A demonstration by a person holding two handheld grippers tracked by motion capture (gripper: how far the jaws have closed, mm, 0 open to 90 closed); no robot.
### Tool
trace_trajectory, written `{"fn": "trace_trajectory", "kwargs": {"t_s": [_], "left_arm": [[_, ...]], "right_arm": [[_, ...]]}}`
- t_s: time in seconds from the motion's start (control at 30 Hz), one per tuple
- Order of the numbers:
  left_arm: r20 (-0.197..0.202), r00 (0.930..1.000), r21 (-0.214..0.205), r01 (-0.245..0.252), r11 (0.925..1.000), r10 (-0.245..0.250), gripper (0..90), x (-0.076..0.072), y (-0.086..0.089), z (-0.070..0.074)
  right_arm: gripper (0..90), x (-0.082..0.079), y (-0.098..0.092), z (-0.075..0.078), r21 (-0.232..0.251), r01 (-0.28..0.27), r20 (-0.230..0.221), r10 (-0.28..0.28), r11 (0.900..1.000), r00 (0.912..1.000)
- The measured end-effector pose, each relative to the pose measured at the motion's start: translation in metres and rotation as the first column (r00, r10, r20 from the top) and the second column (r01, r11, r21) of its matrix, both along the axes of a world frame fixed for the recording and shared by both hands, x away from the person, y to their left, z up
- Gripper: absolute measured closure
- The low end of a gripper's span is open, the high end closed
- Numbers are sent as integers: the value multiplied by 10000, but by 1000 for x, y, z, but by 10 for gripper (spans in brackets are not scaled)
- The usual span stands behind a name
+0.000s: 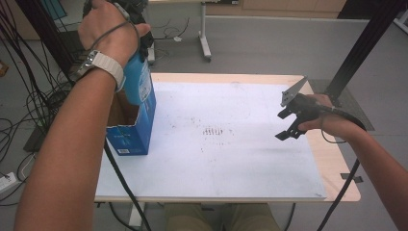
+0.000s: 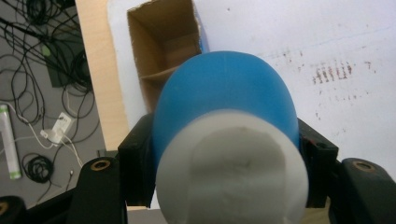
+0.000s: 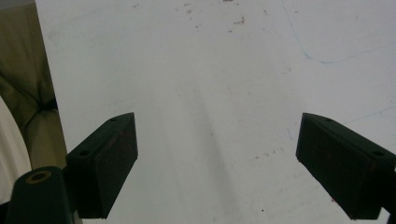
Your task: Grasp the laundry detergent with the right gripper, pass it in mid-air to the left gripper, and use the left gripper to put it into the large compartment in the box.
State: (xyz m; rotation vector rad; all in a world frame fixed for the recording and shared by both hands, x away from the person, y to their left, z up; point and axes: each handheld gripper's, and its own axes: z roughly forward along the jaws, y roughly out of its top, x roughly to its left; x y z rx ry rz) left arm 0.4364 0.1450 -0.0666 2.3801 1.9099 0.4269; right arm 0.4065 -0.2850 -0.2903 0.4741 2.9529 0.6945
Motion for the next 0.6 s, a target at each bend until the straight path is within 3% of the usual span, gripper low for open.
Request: {"fn": "trace_trajectory", "kwargs": {"t_s": [0.6], "left_arm": [[51,9980,33,-631,9980,631,373,9,24,-5]], "right_arm": [[128,1,-6,-2,21,174,-53,-174,9998,9998]]}}
